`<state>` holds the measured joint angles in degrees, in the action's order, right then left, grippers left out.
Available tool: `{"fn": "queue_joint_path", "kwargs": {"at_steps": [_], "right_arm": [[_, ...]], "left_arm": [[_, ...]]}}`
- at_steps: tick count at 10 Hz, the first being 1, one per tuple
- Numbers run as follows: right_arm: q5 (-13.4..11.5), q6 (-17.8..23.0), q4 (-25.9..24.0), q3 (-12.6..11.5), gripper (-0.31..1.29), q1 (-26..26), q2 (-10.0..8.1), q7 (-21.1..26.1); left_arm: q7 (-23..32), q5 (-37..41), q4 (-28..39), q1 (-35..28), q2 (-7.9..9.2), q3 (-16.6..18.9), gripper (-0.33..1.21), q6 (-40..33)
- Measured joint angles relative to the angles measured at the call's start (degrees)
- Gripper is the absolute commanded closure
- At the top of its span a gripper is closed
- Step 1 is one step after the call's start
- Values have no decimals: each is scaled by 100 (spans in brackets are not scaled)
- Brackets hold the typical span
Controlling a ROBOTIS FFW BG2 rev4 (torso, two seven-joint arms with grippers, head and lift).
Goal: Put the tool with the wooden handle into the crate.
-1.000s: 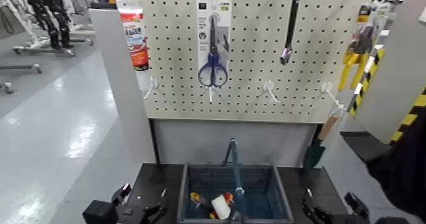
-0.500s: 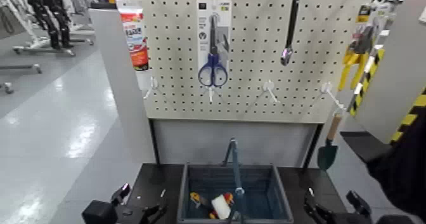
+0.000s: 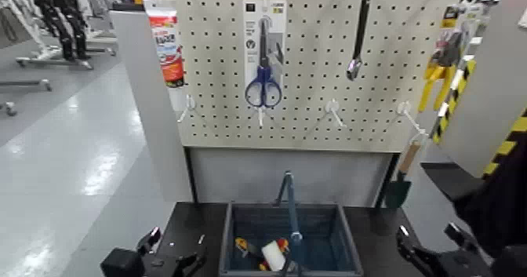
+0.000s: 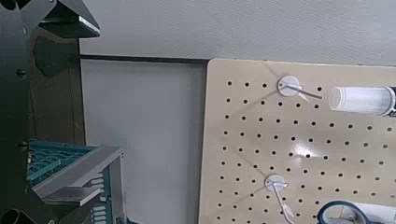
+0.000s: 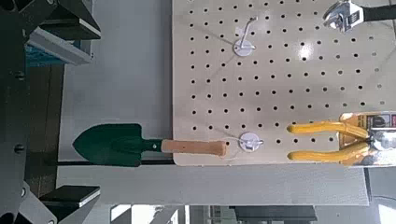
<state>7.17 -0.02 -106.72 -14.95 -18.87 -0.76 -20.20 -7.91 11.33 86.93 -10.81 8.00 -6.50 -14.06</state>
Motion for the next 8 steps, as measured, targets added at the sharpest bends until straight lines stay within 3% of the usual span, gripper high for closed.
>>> {"fn": "queue_joint_path", "kwargs": {"at_steps": [2,5,8], "right_arm": [[117,-365,-23,-221,13,154,-203,-355],[236,-929,-33,-456,13,484,-656,-840],[294,-1222,105,-491,13,797,-1129,-998]], "left_arm": [[0,6,0,0,0,-1,11,0],[0,9,0,0,2,-4,11,0],[0,11,0,0,0,-6,11,0]]}}
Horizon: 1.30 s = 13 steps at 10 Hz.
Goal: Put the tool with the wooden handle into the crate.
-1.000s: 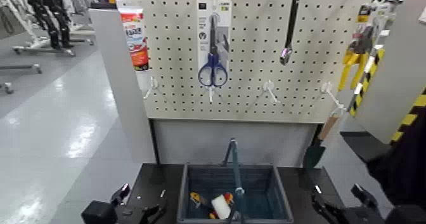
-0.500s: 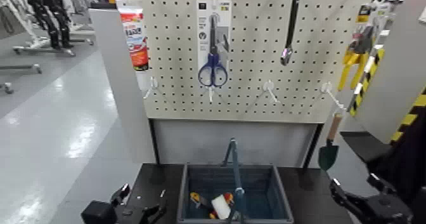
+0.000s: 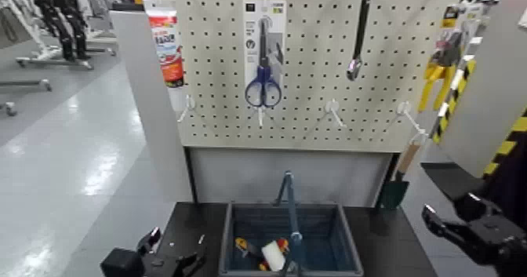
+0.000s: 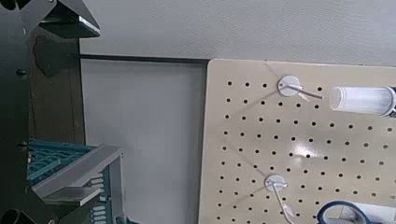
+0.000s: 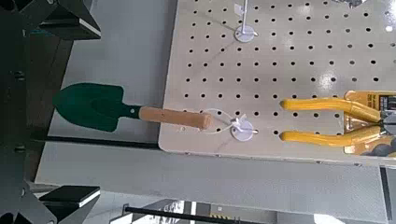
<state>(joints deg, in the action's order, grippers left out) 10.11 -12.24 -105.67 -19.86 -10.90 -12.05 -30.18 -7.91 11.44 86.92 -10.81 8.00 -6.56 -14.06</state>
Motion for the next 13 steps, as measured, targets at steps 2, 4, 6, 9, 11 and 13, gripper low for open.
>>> {"fn": "queue_joint_path", "kwargs": {"at_steps": [2,4,6,9,11,13], "right_arm": [[97,-126,127,21,13,217,-290,-114],[132,-253,237,55,13,414,-523,-223],[149,-348,395,109,13,620,-696,-361],[244,-345,888,238,13,1000,-940,-568],[279,-346,1270,381,13,1297,-1106,-811],[281,-326,1679,552,13,1597,-1221,-985]], "left_arm": [[0,0,0,8,0,-3,11,0],[0,1,0,9,-5,1,11,0],[0,7,0,9,-8,6,11,-3],[0,8,-9,12,-18,6,11,-4],[0,3,-25,25,-25,3,11,-4],[0,-1,-49,49,-27,-18,11,-9]]}}
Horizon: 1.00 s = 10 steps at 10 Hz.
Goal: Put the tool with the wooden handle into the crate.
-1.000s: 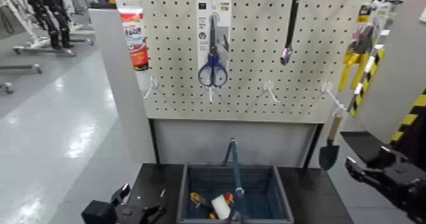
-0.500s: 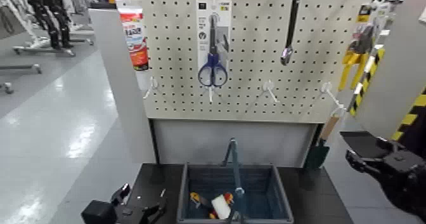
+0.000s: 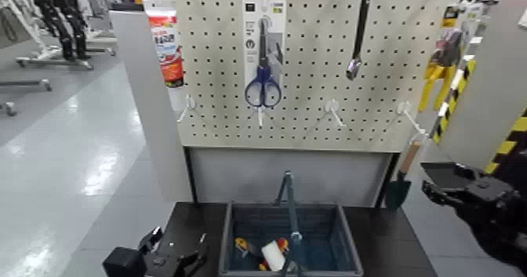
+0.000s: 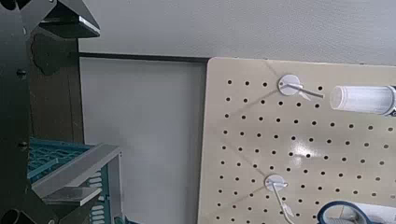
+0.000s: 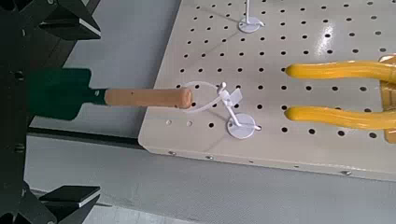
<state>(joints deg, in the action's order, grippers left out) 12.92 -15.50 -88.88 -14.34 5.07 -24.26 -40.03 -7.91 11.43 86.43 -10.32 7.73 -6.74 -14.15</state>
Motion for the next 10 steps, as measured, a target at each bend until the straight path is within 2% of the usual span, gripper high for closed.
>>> {"fn": "queue_joint_path", "kwargs": {"at_steps": [4,10], "right_arm": [[56,229,919,402,13,648,-102,-331],[88,675,2003,1036,16,1452,-110,-455]], "left_arm": [[-7,0,-48,40,-9,-21,11,-8],[-9,0,-83,65,-19,-29,11,-26]]}}
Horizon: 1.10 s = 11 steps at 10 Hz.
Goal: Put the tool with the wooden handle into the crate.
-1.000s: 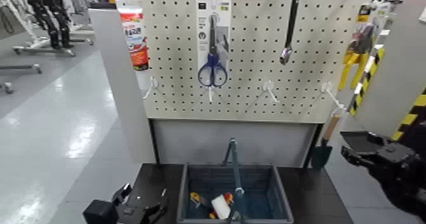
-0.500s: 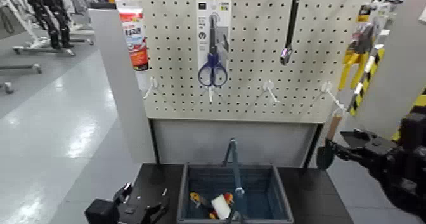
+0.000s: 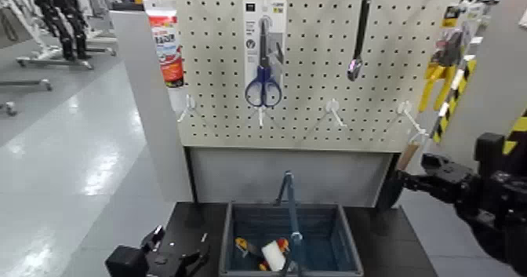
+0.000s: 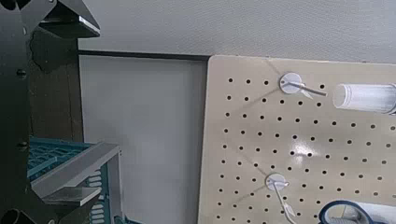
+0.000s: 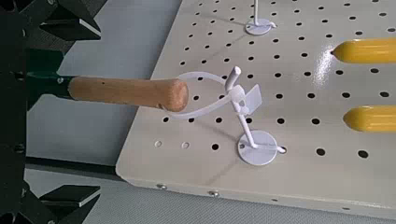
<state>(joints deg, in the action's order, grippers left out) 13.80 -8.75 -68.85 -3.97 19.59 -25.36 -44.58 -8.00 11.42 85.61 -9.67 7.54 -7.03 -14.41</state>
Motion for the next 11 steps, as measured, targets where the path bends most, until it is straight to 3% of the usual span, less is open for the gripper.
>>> {"fn": "queue_joint_path", "kwargs": {"at_steps": [1,2,4,5,11], "right_arm": [[16,20,92,70,29,81,-9,-18],[46,55,174,122,60,142,-10,-24],[86,87,242,188,100,203,2,-24],[89,74,221,193,107,206,4,-24],[106,65,133,152,107,183,4,-24]], "left_arm": [[0,0,-2,0,-5,1,11,0],[0,0,-6,0,-10,4,11,0],[0,0,-9,0,-11,7,11,0],[-6,0,-9,-3,-10,12,11,-3],[-35,0,-1,-18,-7,36,11,-9]]}}
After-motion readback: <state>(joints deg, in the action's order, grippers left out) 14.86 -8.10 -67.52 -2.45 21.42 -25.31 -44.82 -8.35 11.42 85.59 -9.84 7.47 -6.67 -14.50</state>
